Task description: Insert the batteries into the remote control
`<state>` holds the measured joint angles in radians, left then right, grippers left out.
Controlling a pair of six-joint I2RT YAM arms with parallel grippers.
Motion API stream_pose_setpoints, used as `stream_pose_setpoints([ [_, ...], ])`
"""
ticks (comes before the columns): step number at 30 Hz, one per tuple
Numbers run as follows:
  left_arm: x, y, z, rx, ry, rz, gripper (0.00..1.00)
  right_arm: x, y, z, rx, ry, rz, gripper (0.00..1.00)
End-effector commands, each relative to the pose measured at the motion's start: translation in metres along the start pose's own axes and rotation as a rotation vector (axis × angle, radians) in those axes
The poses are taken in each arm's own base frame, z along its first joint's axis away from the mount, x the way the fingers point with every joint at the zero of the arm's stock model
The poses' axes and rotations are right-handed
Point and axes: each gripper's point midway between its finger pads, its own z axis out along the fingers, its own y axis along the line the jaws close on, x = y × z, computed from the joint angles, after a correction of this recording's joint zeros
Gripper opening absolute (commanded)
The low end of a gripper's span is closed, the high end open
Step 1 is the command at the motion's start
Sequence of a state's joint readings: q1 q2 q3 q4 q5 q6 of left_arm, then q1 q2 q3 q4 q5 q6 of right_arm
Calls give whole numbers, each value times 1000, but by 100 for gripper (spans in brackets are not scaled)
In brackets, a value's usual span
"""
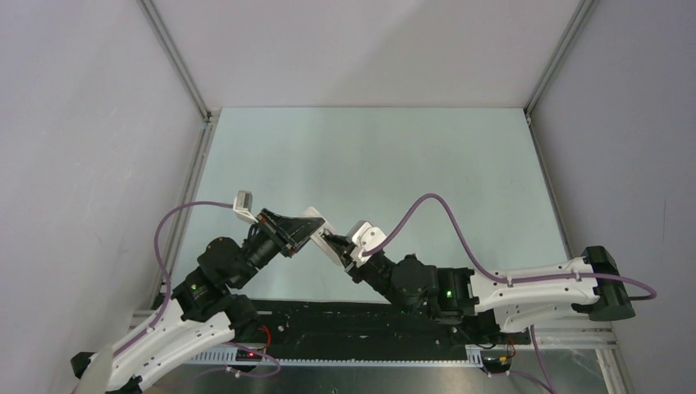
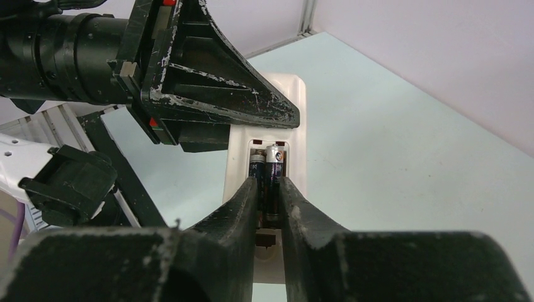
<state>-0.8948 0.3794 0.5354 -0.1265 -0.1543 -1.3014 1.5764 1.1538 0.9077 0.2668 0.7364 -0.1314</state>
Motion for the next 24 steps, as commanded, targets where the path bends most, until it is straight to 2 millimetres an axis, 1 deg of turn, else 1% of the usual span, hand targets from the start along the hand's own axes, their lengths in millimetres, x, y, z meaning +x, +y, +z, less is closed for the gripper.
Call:
stream_pose_setpoints([
  [1, -4, -24, -3, 86, -12, -31, 0, -10, -11, -1, 51, -5, 11, 24],
  [8, -4, -22, -3, 83, -10, -32, 0, -12, -11, -2, 50, -11, 21, 25],
  [13, -1, -18, -1, 73, 3, -36, 0, -27, -11, -8, 17, -50, 67, 27],
  [16, 2, -15, 0, 64, 13, -39, 0, -38, -5, -11, -33, -78, 91, 34],
  [18, 3, -13, 0, 60, 17, -44, 0, -47, -5, -16, -55, -101, 110, 37],
  [22, 5, -10, 0, 56, 22, -47, 0, -60, -5, -23, -89, -133, 143, 41],
  [24, 7, -8, 1, 52, 30, -48, 0, -66, -2, -27, -118, -152, 156, 45],
])
